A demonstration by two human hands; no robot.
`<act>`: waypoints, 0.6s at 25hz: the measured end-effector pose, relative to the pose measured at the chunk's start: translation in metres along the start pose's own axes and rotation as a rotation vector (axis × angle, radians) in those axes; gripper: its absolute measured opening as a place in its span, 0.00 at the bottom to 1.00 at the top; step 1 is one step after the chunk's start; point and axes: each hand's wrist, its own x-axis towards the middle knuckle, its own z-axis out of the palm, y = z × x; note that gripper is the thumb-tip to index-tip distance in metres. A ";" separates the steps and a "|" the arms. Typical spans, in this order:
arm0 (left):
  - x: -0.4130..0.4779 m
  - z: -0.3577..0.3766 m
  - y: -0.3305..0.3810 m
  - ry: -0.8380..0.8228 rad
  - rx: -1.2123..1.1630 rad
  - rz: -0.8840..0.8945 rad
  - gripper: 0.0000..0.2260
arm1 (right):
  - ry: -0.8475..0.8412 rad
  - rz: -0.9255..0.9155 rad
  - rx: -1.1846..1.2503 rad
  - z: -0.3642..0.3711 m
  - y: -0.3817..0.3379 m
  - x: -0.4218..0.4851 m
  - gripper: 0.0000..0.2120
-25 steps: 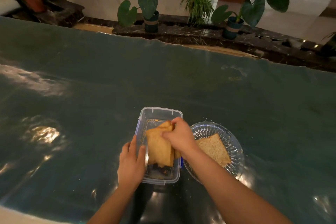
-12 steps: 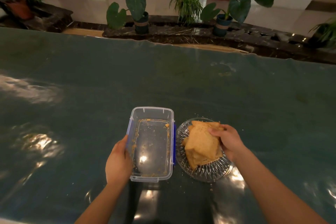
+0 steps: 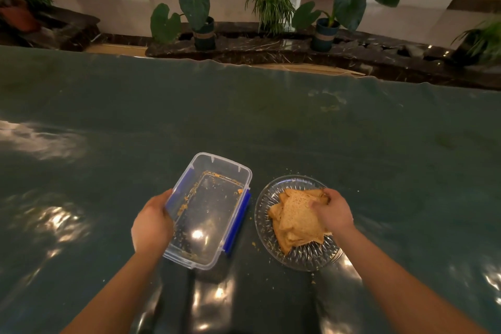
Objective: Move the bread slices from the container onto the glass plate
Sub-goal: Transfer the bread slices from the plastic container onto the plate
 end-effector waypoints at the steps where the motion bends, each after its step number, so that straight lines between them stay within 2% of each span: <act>1: 0.006 -0.001 0.000 0.004 0.010 0.005 0.24 | 0.002 0.010 0.013 0.000 0.001 0.000 0.27; 9: 0.011 -0.003 -0.001 -0.022 -0.014 -0.016 0.18 | -0.042 0.068 0.127 -0.002 0.012 0.000 0.26; 13: -0.026 0.007 0.042 0.069 0.080 0.236 0.16 | -0.090 0.084 0.193 -0.003 0.017 0.000 0.25; 15: -0.041 0.015 0.072 0.018 0.035 0.362 0.17 | -0.099 0.085 0.207 -0.005 0.018 -0.001 0.25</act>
